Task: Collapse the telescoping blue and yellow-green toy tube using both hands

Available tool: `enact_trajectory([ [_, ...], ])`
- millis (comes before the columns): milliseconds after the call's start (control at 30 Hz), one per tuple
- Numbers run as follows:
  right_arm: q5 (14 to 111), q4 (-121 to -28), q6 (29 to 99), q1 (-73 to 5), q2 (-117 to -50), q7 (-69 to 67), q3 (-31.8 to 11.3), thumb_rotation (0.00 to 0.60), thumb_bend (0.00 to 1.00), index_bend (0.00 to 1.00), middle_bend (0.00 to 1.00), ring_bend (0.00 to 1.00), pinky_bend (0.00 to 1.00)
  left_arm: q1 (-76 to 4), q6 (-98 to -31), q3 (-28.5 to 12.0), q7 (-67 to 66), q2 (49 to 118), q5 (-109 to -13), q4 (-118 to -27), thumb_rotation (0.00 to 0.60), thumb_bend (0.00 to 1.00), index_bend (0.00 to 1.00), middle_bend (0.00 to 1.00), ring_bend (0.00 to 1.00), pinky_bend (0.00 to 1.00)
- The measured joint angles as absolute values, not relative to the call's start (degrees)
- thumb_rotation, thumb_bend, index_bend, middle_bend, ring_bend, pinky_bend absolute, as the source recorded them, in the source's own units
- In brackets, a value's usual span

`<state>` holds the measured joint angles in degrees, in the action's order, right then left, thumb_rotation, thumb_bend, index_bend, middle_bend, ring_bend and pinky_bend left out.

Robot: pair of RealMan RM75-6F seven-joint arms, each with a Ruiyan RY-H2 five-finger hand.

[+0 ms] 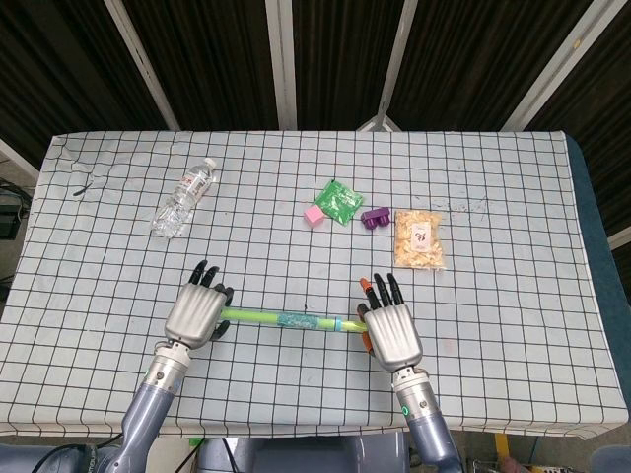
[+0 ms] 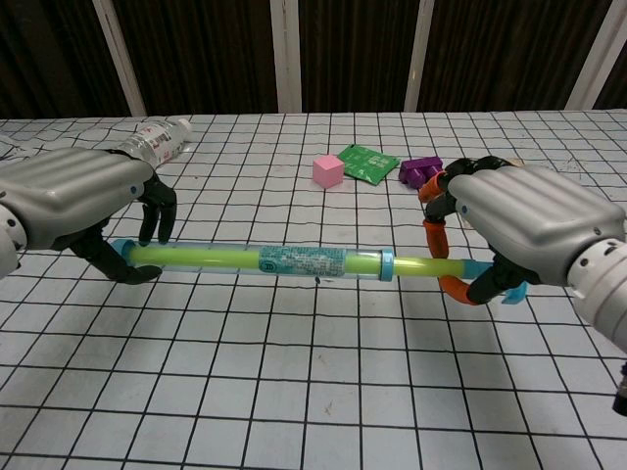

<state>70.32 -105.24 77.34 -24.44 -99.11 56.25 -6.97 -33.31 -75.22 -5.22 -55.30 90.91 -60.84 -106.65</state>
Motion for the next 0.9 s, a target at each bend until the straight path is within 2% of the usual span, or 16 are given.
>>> enact_trajectory([
  [467, 70.2, -105.1, 77.6, -24.7, -99.2, 55.7, -6.3, 0.600, 0.44, 0.66, 0.20, 0.00, 0.00, -33.9, -75.6, -5.3, -56.1, 92.3, -60.1, -106.4, 0.600, 0.48, 0.52, 0.56, 0.15, 0.10],
  [533, 70.2, -105.1, 77.6, -24.8, -99.3, 55.7, -6.2, 0.600, 0.44, 0.64, 0.20, 0.00, 0.00, -34.0, -75.7, -5.2, -56.1, 92.5, -60.1, -106.4, 0.600, 0.47, 0.50, 0.55, 0.15, 0.10],
  [600, 70.2, -105.1, 77.6, -24.8, -99.3, 55.7, -6.3, 0.600, 0.44, 0.53, 0.20, 0.00, 0.00, -34.0, -75.8, -5.1, -56.2, 92.5, -60.1, -106.4, 0.600, 0.42, 0.44, 0.49, 0.15, 0.10],
  [633, 70.1, -105.1, 77.6, -24.9, -99.3, 55.6, -6.3, 0.600, 0.44, 0.41, 0.19, 0.00, 0.00, -34.0, -75.8, -5.0, -56.2, 92.4, -60.2, -106.4, 0.600, 0.38, 0.39, 0.44, 0.15, 0.09],
  [733, 69.9, -105.0, 77.5, -25.0, -99.0, 55.4, -6.4, 0.600, 0.44, 0.15, 0.12, 0.00, 0.00, -33.9, -75.8, -4.9, -55.9, 92.0, -60.2, -106.5, 0.600, 0.28, 0.28, 0.30, 0.13, 0.08],
  [833, 70.1, -105.0, 77.5, -25.0, -98.7, 54.9, -6.2, 0.600, 0.44, 0.01, 0.04, 0.00, 0.00, -33.8, -75.9, -4.8, -55.1, 91.7, -60.5, -106.4, 0.600, 0.25, 0.24, 0.23, 0.10, 0.07],
  [900, 70.4, -105.2, 77.6, -25.1, -98.6, 54.9, -6.1, 0.600, 0.44, 0.00, 0.02, 0.00, 0.00, -33.8, -75.8, -4.8, -54.5, 91.4, -60.8, -106.3, 0.600, 0.24, 0.24, 0.22, 0.10, 0.07],
])
